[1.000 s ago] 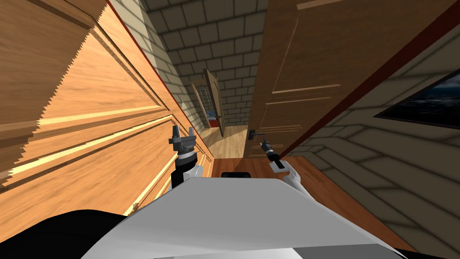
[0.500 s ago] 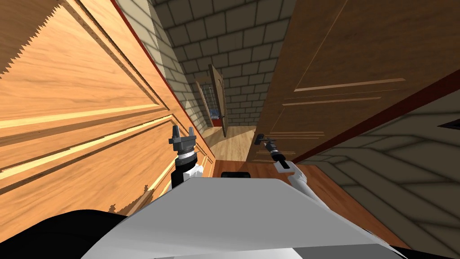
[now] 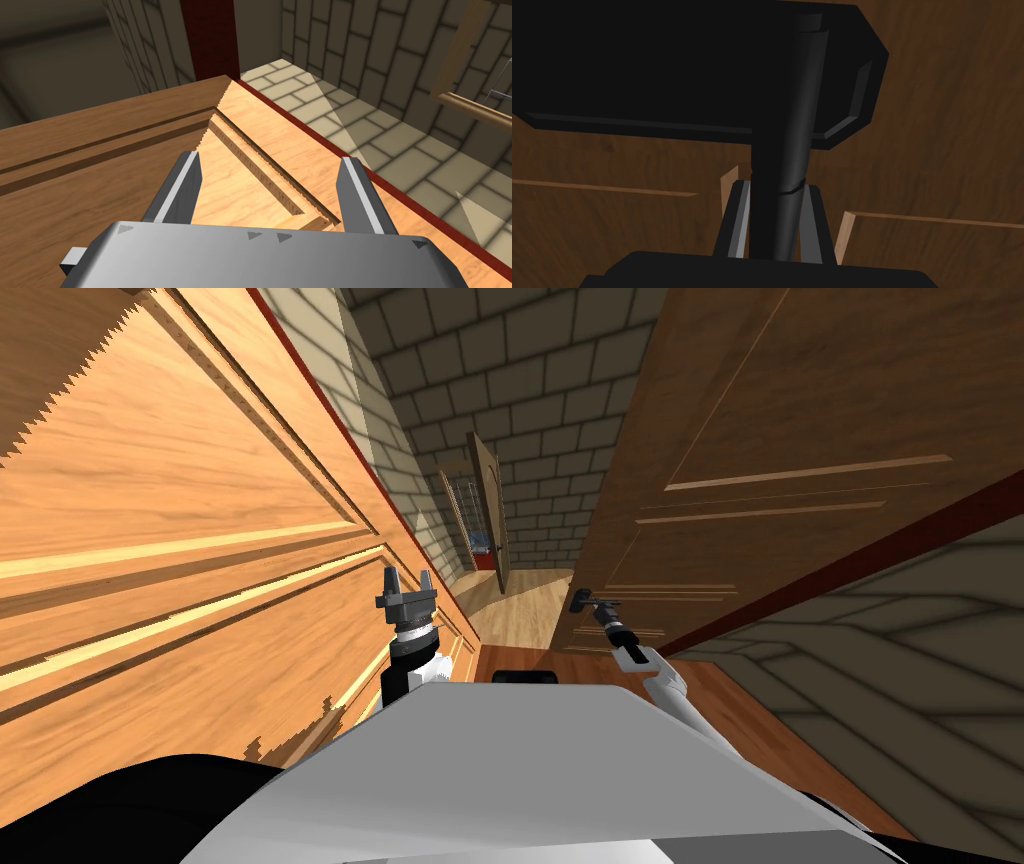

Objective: Pull the door open

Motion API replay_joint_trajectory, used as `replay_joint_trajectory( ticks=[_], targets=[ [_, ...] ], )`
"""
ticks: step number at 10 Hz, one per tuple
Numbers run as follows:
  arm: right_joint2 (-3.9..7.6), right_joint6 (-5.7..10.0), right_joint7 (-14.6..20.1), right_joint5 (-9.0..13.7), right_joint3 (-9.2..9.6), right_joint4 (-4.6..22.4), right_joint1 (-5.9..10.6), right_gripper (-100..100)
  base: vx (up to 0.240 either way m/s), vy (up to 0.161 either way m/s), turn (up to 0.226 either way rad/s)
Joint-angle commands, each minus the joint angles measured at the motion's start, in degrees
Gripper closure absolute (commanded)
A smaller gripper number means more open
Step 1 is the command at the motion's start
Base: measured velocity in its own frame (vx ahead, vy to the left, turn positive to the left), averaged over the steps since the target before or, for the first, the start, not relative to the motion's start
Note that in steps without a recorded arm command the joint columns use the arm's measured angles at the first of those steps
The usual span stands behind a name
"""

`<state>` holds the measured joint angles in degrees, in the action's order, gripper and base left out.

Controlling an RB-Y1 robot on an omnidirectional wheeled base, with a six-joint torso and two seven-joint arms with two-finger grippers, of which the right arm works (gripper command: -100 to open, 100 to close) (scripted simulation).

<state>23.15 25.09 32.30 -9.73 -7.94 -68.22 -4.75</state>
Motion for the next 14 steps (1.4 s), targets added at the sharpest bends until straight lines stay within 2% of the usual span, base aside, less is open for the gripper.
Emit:
replay_joint_trajectory(
  ticks=[1, 4, 5, 8, 11, 13, 14],
  targets=[
    [0.0, 0.03, 0.0, 0.0, 0.01, 0.0, -0.02, 100, -0.01, 0.0, 0.004],
    [0.0, 0.03, 0.0, 0.0, 0.01, 0.0, -0.02, 100, 0.0, 0.0, 0.0],
    [0.93, 1.2, 1.0, -0.2, 0.4, -0.1, -0.91, 100, -0.093, -0.039, 0.123],
    [2.2, 2.9, 2.5, -0.4, 0.93, -0.3, -2.15, 100, -0.156, -0.073, 0.126],
    [4.59, 6.09, 5.2, -0.8, 1.93, -0.7, -4.48, 100, -0.224, -0.073, 0.14],
    [5.66, 7.53, 6.5, -0.9, 2.38, -0.8, -5.53, 100, -0.211, -0.096, 0.142],
    [5.16, 6.94, 6.0, -0.9, 2.46, -0.6, -5.07, 100, -0.089, -0.026, 0.029]
  ],
)
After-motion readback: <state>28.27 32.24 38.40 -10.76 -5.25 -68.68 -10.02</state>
